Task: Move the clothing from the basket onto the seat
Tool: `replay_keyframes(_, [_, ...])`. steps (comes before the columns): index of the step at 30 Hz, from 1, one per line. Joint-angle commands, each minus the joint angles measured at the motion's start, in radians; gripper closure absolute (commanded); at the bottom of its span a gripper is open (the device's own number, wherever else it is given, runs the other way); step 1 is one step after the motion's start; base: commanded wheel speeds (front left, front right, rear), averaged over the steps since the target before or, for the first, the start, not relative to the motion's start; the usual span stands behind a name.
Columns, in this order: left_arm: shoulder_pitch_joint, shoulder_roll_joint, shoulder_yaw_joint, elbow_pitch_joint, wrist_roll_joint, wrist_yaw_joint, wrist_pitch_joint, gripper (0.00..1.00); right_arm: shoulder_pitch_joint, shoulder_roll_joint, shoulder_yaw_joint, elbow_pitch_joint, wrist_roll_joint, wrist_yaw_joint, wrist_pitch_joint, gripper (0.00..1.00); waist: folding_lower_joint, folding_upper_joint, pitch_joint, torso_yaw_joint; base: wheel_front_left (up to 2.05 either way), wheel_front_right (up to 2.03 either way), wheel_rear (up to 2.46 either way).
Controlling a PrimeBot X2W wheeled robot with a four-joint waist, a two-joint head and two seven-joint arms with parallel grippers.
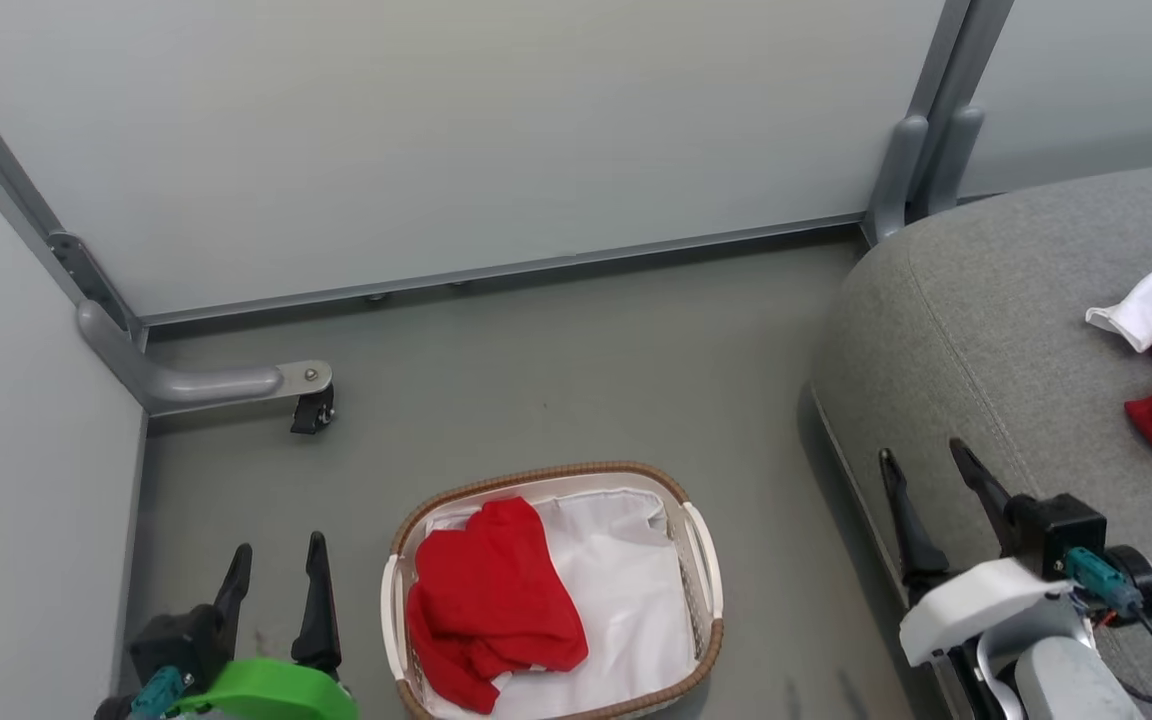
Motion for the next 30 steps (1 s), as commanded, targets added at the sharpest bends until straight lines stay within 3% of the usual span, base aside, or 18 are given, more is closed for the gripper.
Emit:
replay_keyframes(1, [-0.04, 0.002, -0.011, 0.004, -0.003, 0.001, 0.0, 0.0, -0.032, -0.003, 0.006, -0.014, 0.007, -0.001, -0.005, 0.0, 0.0001, 0.0, 0.049, -0.019, 0.0, 0.0, 0.0])
replay_keyframes(15, [-0.293, 0.003, -0.103, 0.112, 0.021, 0.001, 0.001, 0.0, -0.22, 0.015, 0.072, -0.106, 0.017, -0.001, -0.005, 0.0, 0.0001, 0.0, 0.356, -0.118, 0.0, 0.0, 0.0])
replay_keyframes(30, [-0.57, 0.091, -0.233, 0.273, 0.033, 0.001, 0.0, 0.0, -0.353, 0.024, 0.14, -0.186, 0.093, -0.001, -0.005, 0.0, 0.0001, 0.0, 0.639, -0.216, 0.0, 0.0, 0.0])
